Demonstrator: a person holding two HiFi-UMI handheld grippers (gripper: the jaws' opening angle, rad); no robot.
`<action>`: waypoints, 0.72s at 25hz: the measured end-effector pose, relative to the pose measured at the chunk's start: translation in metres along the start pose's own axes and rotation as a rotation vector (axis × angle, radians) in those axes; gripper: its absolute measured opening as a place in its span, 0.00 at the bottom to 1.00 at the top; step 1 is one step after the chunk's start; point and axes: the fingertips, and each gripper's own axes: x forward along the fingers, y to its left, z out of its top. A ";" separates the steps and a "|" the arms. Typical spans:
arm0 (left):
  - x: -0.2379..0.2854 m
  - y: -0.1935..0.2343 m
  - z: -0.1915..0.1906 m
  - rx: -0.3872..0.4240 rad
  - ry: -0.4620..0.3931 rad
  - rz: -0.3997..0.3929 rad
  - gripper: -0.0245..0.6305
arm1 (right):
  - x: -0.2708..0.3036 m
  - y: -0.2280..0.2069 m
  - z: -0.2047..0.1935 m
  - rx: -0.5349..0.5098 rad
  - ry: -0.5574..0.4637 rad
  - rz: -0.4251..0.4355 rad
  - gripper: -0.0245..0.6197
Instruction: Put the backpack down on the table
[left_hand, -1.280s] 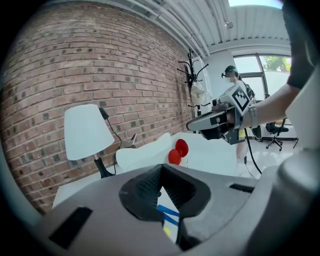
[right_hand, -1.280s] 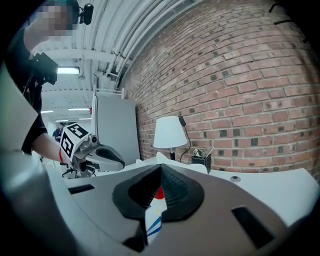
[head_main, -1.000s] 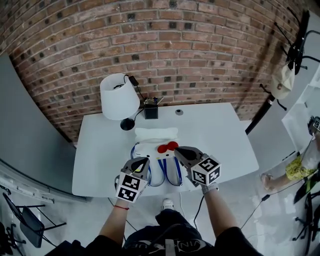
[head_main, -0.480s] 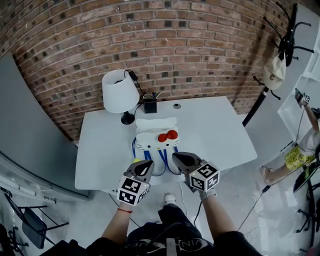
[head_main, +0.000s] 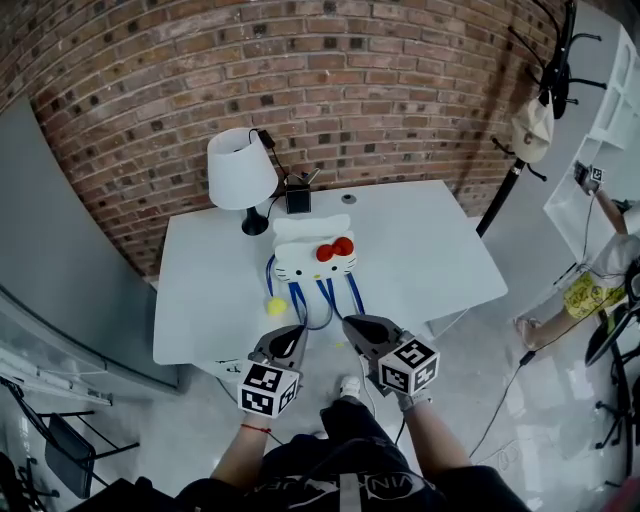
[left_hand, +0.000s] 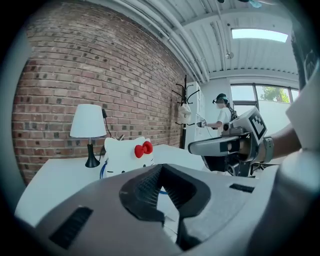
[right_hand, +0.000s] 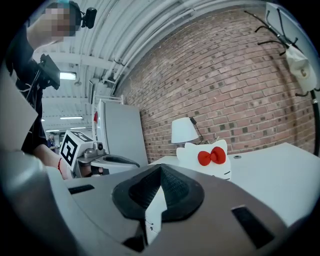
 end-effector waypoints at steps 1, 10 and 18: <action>-0.003 -0.002 -0.003 -0.002 0.004 -0.004 0.04 | -0.003 0.004 -0.002 0.006 -0.004 -0.003 0.04; -0.014 -0.013 -0.014 0.007 0.016 -0.014 0.04 | -0.006 0.034 -0.018 0.039 0.001 0.041 0.04; -0.012 -0.027 -0.012 -0.001 0.016 0.015 0.04 | -0.021 0.048 -0.015 0.041 -0.011 0.075 0.04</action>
